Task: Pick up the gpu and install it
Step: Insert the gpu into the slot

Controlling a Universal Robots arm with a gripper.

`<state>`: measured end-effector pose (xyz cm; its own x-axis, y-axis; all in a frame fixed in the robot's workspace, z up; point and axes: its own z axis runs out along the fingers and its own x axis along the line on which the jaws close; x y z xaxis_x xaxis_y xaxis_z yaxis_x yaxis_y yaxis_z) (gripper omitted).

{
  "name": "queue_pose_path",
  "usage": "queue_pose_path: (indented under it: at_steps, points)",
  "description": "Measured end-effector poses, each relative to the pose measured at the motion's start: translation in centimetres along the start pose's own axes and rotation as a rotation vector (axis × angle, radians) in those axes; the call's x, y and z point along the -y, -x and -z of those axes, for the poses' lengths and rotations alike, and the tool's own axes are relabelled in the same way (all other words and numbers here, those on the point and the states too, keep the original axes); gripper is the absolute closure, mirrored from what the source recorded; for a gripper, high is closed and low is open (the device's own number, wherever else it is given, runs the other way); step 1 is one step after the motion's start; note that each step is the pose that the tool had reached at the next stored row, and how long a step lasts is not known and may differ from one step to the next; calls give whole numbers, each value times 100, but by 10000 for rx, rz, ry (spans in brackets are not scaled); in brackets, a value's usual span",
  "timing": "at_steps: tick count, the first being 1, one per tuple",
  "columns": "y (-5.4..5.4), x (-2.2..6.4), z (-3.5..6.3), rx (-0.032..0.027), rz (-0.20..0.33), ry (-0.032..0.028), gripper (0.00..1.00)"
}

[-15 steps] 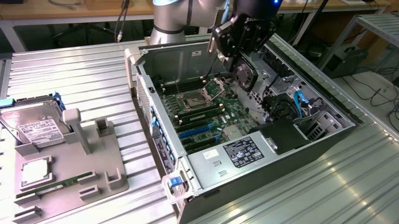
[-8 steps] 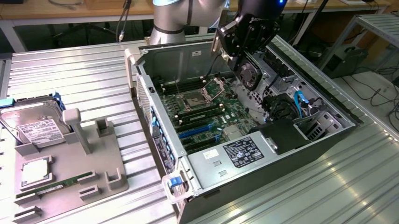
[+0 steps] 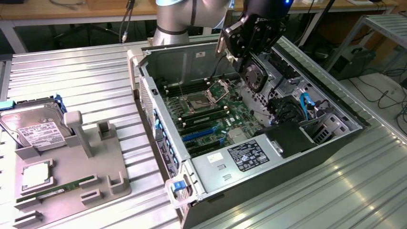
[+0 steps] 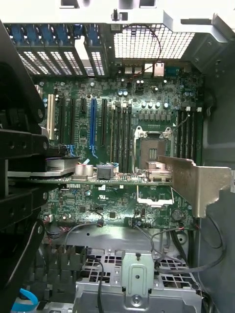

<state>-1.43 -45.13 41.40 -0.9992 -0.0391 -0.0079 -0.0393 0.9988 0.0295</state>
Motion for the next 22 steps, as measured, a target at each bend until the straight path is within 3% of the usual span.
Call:
queue_pose_path:
  at_steps: [7, 15, 22]
  points:
    - [0, 0, 0, -12, 426, 5, 72]
    - [0, 1, 0, -41, 1391, 12, 72]
    - [0, 1, 0, -55, 1863, 16, 72]
